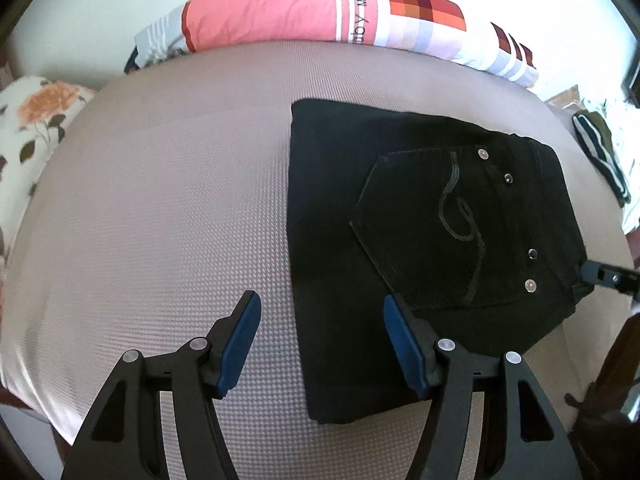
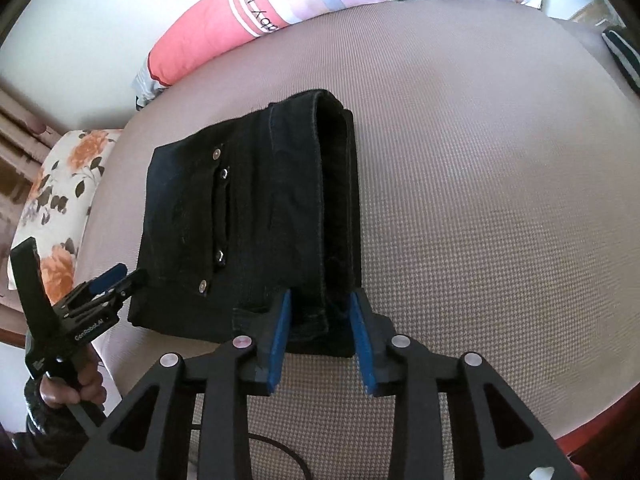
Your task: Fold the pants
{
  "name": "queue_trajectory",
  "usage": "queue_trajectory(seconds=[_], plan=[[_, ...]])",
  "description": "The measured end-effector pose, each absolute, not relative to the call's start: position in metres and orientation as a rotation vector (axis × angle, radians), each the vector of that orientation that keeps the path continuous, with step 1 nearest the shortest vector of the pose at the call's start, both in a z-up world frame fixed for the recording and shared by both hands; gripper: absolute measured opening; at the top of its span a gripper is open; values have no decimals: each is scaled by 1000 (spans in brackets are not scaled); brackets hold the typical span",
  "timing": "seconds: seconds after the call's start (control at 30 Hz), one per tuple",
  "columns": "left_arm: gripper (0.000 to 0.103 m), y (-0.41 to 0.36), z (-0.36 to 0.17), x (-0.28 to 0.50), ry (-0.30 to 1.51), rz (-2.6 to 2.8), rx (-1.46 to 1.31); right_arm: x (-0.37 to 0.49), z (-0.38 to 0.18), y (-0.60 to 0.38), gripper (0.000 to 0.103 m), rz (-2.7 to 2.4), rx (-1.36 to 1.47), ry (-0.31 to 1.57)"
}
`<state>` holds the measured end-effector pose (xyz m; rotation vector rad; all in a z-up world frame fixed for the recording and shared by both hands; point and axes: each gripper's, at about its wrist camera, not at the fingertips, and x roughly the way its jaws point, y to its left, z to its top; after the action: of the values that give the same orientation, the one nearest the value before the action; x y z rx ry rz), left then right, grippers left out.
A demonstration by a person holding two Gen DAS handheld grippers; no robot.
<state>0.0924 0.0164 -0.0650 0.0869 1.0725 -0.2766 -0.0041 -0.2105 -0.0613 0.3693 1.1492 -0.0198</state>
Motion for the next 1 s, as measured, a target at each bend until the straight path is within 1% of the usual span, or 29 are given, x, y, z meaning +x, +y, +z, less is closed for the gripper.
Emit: queue_trajectory(seconds=[0.03,0.07,0.3,0.7,1.0], plan=[[65,17,-64,93,1068,-272,95,-3,-60,-211,47,-24,364,1143],[65,17,-64,93,1063,-265,103,-1,-58,-210,48,-22,362,1134],[65,18,-62,102,1041,-246,115,21,-55,-210,49,-4,347,1128],[65,24,-70,122,1085,-245,80,37,-77,-221,50,46,397,1165],[65,41,-79,140,1170,-301,-71,43,-86,-232,50,122,438,1176]])
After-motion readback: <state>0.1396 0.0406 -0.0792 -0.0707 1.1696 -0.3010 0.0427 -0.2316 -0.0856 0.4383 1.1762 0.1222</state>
